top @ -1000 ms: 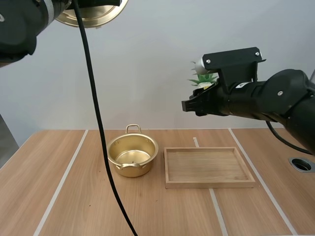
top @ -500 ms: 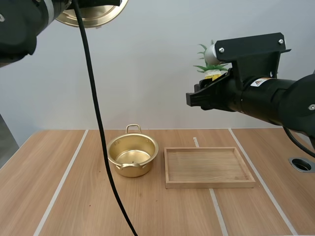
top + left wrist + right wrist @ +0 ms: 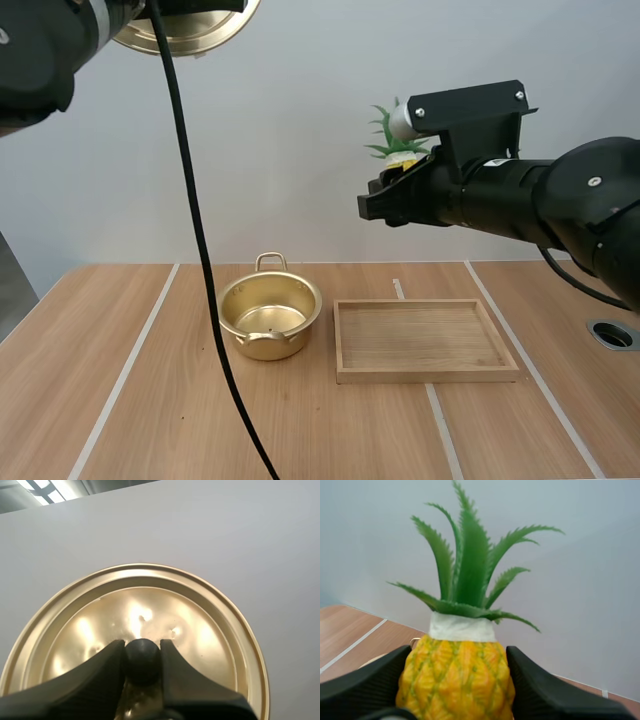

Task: Open the pot, put the pineapple inside, and close it

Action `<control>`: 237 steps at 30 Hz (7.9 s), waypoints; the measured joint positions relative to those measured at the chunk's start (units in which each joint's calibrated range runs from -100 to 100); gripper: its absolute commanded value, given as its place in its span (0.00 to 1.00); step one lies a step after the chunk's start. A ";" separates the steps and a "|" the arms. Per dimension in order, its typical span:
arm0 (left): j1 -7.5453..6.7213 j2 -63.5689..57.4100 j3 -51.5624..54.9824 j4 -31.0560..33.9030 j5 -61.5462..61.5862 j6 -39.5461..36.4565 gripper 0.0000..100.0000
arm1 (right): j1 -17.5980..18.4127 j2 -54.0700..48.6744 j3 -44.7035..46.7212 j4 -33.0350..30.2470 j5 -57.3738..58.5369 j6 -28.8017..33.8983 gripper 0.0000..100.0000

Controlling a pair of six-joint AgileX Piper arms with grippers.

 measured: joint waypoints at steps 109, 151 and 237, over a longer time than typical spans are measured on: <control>0.00 0.00 0.00 0.00 0.00 0.00 0.00 | 17.86 57.35 -5.30 53.72 -14.51 -41.70 0.00; 0.00 0.00 0.00 0.00 0.00 0.00 0.00 | 17.86 60.77 -6.13 54.07 -16.22 -42.13 1.00; 0.00 0.00 0.00 0.00 0.00 0.00 0.00 | 8.05 -9.80 -0.04 54.26 -70.45 -42.13 0.00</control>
